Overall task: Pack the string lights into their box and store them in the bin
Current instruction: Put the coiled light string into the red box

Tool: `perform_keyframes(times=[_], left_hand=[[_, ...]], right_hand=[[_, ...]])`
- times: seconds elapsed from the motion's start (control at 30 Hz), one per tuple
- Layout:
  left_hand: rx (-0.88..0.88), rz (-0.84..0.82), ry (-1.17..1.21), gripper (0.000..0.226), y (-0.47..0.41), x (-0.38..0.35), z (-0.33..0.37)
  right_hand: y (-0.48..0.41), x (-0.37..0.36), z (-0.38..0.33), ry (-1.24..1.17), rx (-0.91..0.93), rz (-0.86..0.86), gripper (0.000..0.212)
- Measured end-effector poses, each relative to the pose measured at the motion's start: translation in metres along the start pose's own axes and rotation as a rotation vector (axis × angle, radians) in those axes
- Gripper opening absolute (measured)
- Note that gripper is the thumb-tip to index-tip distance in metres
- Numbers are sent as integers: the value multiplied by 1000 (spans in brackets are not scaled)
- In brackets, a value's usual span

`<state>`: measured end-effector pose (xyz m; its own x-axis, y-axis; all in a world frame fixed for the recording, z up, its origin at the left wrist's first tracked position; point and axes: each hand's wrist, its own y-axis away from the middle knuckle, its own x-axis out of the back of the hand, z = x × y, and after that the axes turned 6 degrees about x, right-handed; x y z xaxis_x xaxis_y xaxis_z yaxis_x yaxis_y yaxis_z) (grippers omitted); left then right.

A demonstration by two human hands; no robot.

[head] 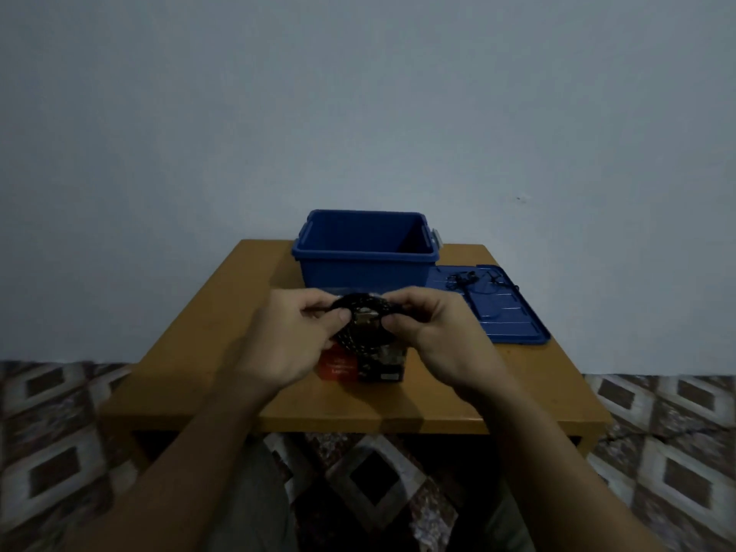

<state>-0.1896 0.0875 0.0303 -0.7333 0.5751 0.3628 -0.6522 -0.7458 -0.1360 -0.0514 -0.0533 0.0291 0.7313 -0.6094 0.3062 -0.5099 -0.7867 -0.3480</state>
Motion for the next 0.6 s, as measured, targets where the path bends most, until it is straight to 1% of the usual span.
perform_keyframes(times=[0.07,0.2,0.33,0.43,0.53,0.6], left_hand=[[4,61,19,7,-12,0,-7],[11,134,1,6,-29,-4,-17],[-15,172,-134,2,-38,-10,-24],[21,170,-243,12,-42,-16,-34],[-6,168,-441,15,-42,-19,-46],[-3,156,-420,12,-44,-18,-53]], right_hand=[[-16,-3,0,64,26,-17,19],[-40,-8,9,174,27,-29,16],[-45,-12,23,285,30,-6,17],[-43,-17,32,403,23,-17,19],[-42,-22,36,547,21,-49,24],[-43,-27,39,623,24,-60,26]])
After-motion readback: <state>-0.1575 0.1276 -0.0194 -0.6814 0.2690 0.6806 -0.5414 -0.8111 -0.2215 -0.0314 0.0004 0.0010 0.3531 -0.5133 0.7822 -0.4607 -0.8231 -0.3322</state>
